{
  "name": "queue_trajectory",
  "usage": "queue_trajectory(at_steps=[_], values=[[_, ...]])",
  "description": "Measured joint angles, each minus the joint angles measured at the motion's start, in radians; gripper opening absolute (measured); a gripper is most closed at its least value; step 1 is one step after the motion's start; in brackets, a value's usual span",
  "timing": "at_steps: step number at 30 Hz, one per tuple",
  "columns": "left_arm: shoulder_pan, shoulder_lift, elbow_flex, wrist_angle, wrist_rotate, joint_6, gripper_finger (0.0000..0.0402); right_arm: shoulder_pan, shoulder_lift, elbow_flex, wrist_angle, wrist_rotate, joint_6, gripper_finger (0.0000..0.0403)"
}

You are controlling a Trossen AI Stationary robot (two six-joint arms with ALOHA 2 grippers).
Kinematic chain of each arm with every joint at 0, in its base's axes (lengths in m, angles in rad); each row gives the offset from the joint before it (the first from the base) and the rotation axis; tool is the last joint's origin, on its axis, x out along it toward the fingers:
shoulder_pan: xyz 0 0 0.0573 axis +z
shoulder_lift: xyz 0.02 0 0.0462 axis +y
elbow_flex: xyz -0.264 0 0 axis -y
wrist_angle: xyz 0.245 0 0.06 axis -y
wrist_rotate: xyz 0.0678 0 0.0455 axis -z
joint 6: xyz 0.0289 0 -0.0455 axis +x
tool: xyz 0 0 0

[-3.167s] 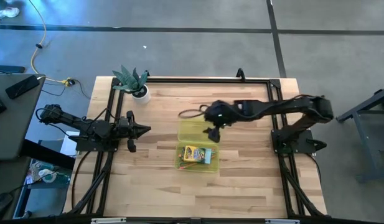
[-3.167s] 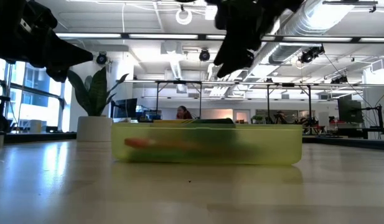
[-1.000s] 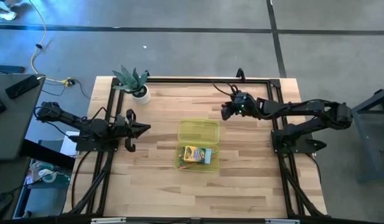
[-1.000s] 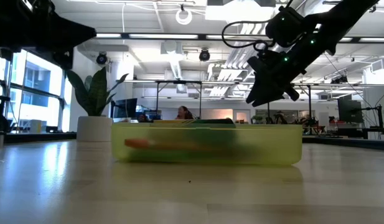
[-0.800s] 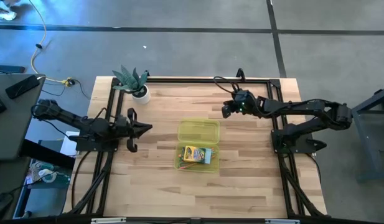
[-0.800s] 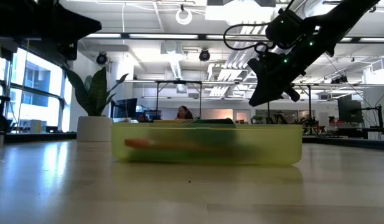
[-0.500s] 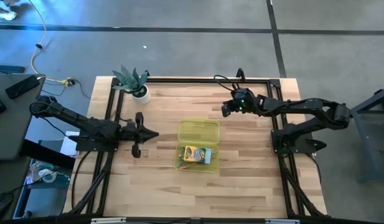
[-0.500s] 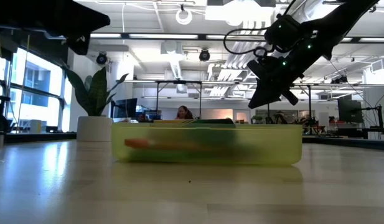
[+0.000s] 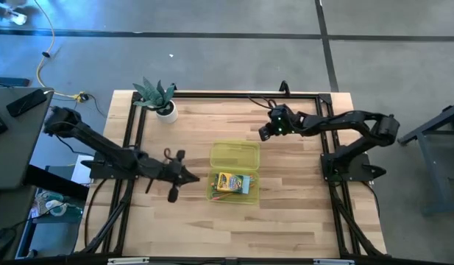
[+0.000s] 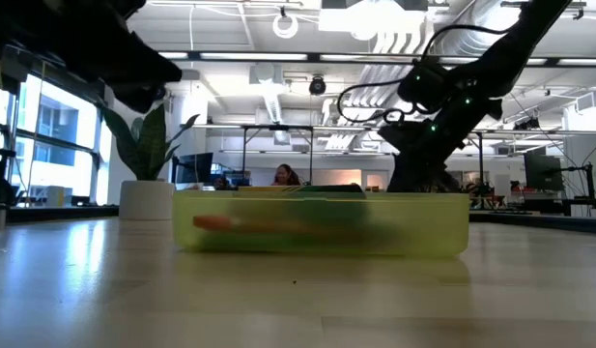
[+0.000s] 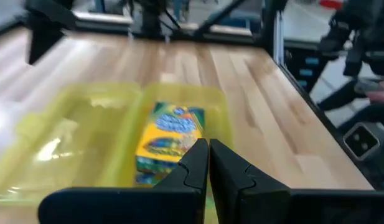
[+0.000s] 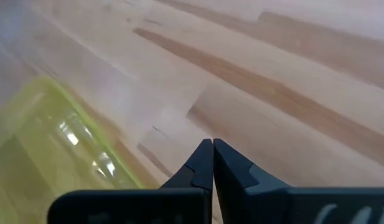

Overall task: Pack school essentials
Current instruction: Close the yellow box

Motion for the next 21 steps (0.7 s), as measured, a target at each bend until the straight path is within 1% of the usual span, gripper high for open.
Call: queue_trajectory(at_steps=[4,7,15,17,21], values=[[-0.021,0.109,0.028,0.001,0.002,-0.021,0.0005,-0.006,0.024,0.0,0.0,-0.043,-0.017,0.0],[-0.026,0.178,0.043,0.002,0.011,-0.067,0.0005,-0.007,0.031,0.0,-0.005,-0.046,-0.023,0.0],[-0.052,0.298,0.076,0.004,0.149,-0.112,0.0005,-0.008,0.031,0.0,-0.007,-0.047,-0.043,0.0],[-0.064,0.326,0.092,0.003,0.167,-0.113,0.0005,-0.008,0.031,0.0,-0.007,-0.046,-0.042,0.0],[-0.083,0.408,0.131,0.013,0.172,-0.122,0.0005,-0.008,0.031,0.0,-0.003,-0.029,-0.044,0.0]])
